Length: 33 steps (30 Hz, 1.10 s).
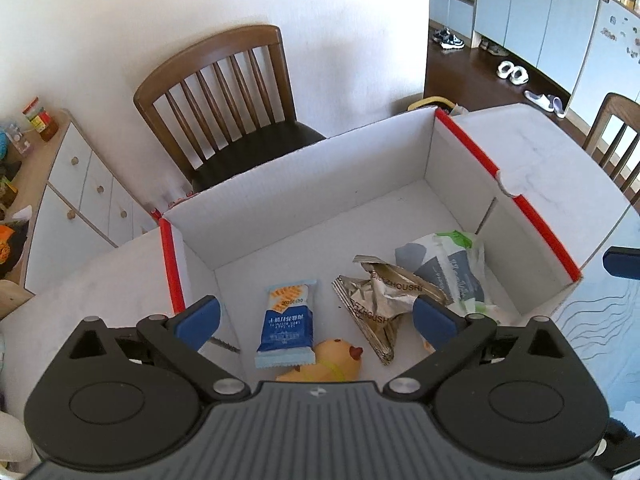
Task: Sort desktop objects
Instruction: 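Withdraw both grippers from the red box back toward the remaining packets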
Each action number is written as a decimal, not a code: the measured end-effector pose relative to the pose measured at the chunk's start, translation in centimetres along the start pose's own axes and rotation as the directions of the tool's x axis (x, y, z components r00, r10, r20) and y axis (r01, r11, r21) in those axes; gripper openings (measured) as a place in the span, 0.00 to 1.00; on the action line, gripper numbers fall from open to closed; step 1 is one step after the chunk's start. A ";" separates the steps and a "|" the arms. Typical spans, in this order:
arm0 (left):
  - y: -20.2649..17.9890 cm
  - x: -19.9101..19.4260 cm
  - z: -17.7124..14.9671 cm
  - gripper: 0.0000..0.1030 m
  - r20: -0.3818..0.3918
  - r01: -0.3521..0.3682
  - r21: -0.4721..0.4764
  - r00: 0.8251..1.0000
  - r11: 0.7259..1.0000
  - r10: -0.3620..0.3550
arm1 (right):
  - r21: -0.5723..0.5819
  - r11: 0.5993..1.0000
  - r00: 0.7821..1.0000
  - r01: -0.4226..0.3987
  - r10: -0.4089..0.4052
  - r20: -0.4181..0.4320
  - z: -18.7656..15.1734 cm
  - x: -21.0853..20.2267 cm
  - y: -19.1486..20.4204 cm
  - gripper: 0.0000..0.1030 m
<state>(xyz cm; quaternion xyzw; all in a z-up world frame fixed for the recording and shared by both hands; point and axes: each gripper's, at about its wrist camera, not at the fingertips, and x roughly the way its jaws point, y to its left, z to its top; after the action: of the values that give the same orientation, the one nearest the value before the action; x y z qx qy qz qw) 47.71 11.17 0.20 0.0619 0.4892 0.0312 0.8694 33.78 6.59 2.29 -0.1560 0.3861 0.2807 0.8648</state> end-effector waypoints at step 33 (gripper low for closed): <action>-4.3 -9.0 -6.6 1.00 0.121 -0.051 -0.026 0.991 0.998 0.053 | 0.069 0.997 0.993 -0.029 0.021 0.113 -7.4 -8.6 -1.1 0.87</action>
<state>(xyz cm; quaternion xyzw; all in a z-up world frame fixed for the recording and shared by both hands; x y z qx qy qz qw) 37.40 6.39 3.83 0.0665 0.4332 0.0555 0.8971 25.43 -1.05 4.02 -0.1043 0.3487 0.2861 0.8864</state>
